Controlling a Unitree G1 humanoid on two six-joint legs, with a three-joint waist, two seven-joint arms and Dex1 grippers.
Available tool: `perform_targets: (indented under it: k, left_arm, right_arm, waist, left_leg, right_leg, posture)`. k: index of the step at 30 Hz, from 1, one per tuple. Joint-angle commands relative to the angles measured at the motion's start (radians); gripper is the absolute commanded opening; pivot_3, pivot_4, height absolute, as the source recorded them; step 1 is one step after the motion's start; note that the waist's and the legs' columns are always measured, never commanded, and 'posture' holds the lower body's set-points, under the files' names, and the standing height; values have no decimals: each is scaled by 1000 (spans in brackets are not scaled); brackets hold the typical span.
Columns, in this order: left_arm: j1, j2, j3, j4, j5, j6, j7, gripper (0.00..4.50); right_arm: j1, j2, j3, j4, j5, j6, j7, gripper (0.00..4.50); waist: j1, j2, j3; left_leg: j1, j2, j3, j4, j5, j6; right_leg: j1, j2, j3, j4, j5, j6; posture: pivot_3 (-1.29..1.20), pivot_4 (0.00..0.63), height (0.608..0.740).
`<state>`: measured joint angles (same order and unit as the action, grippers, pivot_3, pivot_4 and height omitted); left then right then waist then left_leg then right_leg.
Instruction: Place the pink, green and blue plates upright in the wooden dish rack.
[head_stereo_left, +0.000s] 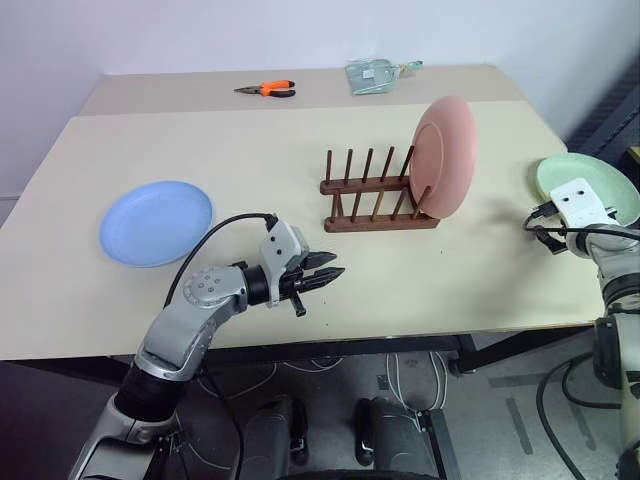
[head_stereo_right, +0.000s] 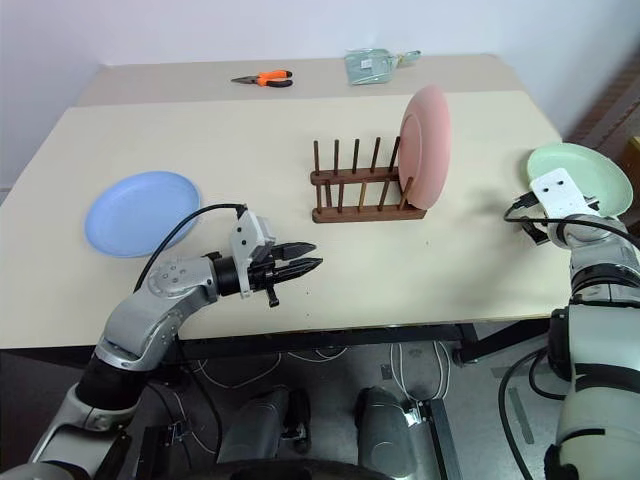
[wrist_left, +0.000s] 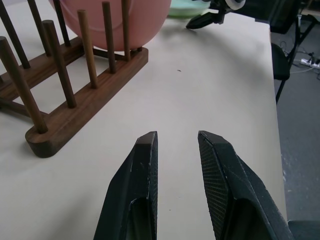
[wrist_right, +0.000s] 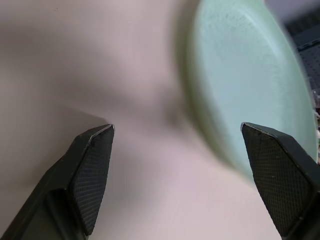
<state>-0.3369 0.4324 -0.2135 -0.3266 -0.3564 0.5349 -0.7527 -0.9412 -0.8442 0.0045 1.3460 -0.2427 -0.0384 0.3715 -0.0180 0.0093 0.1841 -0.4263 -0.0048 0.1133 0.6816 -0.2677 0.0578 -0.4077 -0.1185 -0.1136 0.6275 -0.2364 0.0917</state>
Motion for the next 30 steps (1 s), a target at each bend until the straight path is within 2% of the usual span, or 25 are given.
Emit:
perform_targets:
  k: [1,21,30]
  left_arm:
    - [0,5,14,-32,0,-5,8,1278]
    - [19,9,-3,-43,-2,-11,0,1278]
    - [-40,-24,-50,45,14,-59,-66,1278]
  right_arm:
    - [-40,-5,3,-16,-8,-14,-2,4257]
    - [-15,16,-5,-35,1,-78,-10,4257]
    - [31,19,-3,-86,19,-165,27,4257]
  waist:
    - [-1,0,0]
    - [0,0,0]
    - [1,0,0]
  left_leg:
    - [0,0,0,0,0,0]
    - [0,0,0,0,0,0]
    - [0,0,0,0,0,0]
  right_leg:
    - [0,0,0,0,0,0]
    - [0,0,0,0,0,0]
    - [0,0,0,0,0,0]
  posture:
    - [0,150,740]
    - [0,150,740]
    - [0,150,740]
